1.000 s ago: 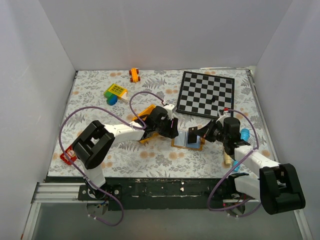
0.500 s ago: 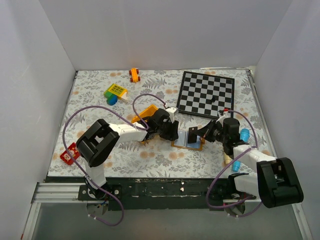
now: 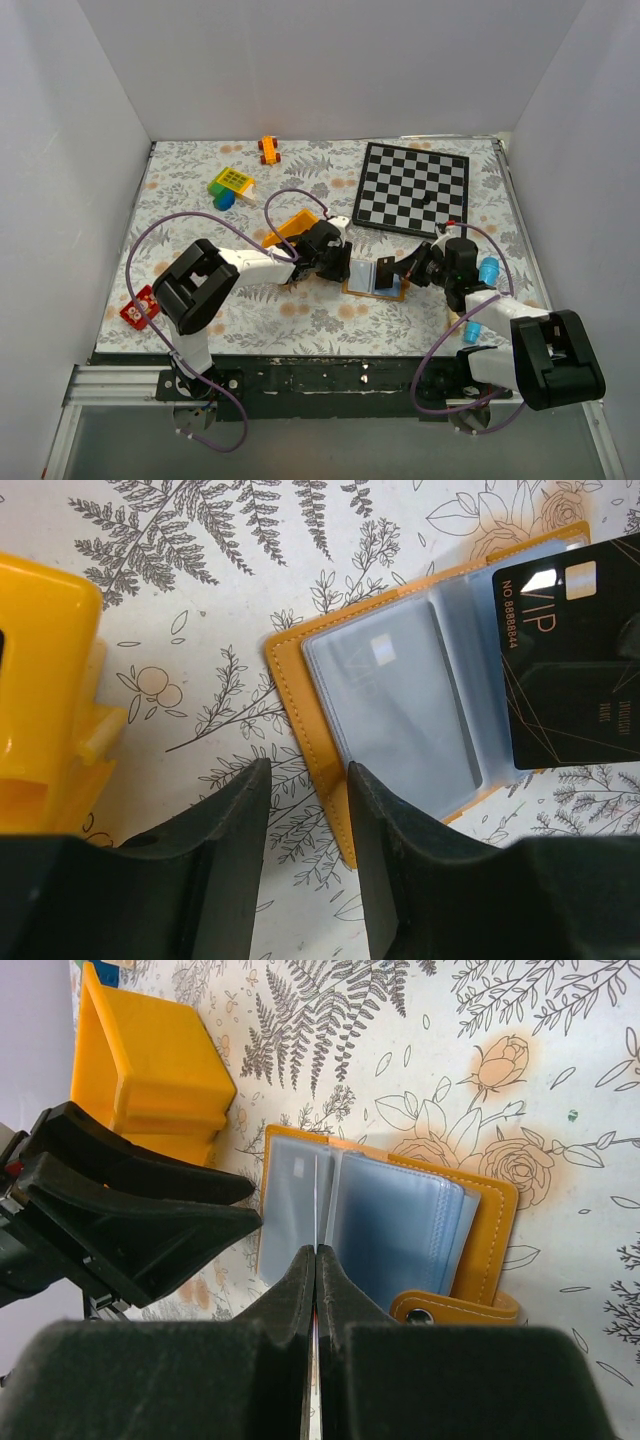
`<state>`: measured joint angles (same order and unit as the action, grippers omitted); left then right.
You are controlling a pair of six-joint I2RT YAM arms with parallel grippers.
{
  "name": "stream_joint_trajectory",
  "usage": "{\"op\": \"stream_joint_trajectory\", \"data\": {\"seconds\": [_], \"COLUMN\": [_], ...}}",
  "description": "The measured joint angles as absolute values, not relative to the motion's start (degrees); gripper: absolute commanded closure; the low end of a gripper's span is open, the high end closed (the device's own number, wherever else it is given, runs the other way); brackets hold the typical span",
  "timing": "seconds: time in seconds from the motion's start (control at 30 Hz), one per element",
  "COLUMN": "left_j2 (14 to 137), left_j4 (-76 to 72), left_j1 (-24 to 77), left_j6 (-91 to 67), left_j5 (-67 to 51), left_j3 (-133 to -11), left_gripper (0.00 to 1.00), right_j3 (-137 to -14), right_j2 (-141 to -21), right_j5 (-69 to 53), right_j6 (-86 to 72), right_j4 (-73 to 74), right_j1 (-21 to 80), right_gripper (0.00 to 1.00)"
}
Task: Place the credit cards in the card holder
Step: Insert the credit card into the card slot.
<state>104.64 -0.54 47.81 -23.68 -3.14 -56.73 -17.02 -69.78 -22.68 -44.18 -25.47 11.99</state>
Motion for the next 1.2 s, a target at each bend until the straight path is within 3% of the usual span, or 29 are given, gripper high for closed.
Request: {"op": "stream_joint_trajectory", "data": {"seconds": [1.2], "left_j2": [106.9], "left_j4": [0.8], "left_j1": [49.0], "left_j6": [-25.8], "left_j5": [-1.3], "left_j3": [-59.2], "left_gripper": [0.87], "right_j3": [-15.9], "right_j2": [-69.9], "right_j5": [-22.9], "right_j6": [-43.8], "right_j4": [-26.4], "right_j1": [11.6], "right_gripper": [0.99]}}
